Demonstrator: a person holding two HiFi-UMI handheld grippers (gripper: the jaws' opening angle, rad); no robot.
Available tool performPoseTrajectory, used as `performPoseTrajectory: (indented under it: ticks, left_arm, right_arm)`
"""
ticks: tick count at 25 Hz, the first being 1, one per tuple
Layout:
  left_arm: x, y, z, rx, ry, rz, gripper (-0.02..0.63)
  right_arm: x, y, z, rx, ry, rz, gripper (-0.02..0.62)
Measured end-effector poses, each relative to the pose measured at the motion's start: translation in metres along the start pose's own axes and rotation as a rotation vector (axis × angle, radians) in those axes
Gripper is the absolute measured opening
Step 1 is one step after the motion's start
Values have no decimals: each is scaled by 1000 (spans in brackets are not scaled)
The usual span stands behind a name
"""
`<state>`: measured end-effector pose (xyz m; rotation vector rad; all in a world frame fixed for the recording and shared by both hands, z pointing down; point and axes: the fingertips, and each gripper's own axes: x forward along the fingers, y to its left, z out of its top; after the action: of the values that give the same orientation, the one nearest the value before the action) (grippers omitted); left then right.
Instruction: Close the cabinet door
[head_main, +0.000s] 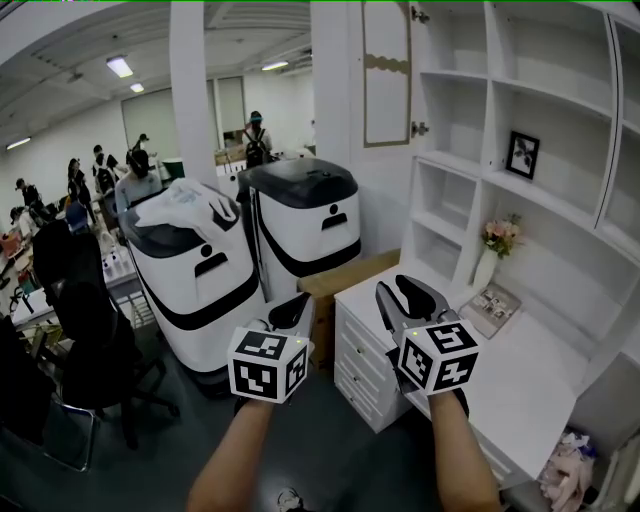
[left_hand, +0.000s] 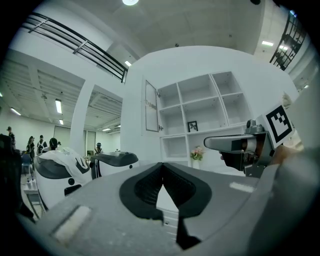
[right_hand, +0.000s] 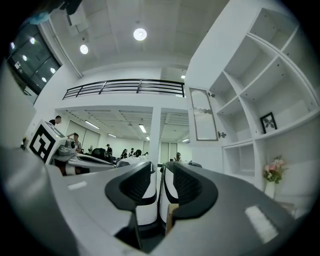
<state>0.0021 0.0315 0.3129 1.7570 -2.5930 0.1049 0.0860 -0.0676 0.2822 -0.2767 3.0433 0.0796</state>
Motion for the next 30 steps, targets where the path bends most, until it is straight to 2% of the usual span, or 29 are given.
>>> performPoseTrajectory:
  ticks: [8, 17, 23, 30]
  left_arm:
    - [47, 78, 5, -1, 2, -40, 2]
    - [87, 148, 10, 2, -8, -94, 2]
    - [108, 183, 10, -8, -23, -135, 2]
    - [133, 203, 5, -15, -26, -157, 2]
  right_arm:
    - [89, -1, 3, -1, 12, -42, 154]
    - [168, -2, 16, -1, -3, -99, 179]
    - [206, 1, 23, -33, -13, -139, 190]
    - [229, -14, 23, -43, -20, -181, 206]
